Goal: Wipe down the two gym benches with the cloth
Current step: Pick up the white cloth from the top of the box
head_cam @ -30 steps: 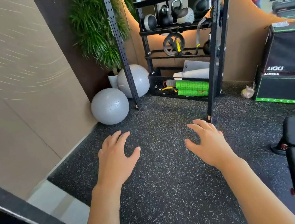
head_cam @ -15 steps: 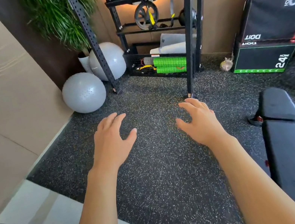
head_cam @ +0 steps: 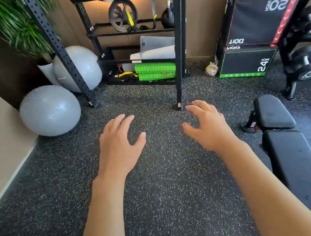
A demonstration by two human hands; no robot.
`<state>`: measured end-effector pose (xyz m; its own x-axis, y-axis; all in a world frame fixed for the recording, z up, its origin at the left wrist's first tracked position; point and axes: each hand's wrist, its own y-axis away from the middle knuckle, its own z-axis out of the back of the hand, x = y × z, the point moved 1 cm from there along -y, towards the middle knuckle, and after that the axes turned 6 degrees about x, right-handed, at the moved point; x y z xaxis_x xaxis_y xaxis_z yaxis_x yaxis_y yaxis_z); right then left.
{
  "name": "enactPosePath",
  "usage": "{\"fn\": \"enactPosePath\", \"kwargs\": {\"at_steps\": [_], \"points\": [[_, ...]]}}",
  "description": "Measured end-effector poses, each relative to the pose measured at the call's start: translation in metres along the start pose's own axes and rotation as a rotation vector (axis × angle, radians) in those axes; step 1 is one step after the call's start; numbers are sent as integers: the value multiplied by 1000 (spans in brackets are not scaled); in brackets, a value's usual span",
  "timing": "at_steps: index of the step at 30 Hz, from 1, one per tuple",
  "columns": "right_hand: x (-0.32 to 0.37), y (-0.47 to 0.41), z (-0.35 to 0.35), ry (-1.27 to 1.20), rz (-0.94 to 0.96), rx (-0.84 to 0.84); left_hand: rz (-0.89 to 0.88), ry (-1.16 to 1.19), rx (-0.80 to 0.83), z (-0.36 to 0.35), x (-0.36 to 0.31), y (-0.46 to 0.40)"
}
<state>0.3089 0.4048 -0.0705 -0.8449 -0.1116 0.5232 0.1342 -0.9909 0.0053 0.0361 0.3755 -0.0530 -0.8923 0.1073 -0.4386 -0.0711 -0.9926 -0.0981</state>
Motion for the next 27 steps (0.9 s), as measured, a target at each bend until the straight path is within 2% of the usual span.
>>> {"fn": "enactPosePath", "kwargs": {"at_steps": [5,12,20,27], "points": [[23,-52,-13,28,-24,-10,-46,8,50,7,33,-63],[14,-92,1,53,-73,-72,-121,78,58,0,29,-123],[-38,-125,28,48,-142,-115,-182,62,79,-26,-15,-187],[-119,-174,77,38,-120,-104,-183,22,75,-64,-94,-256]]}}
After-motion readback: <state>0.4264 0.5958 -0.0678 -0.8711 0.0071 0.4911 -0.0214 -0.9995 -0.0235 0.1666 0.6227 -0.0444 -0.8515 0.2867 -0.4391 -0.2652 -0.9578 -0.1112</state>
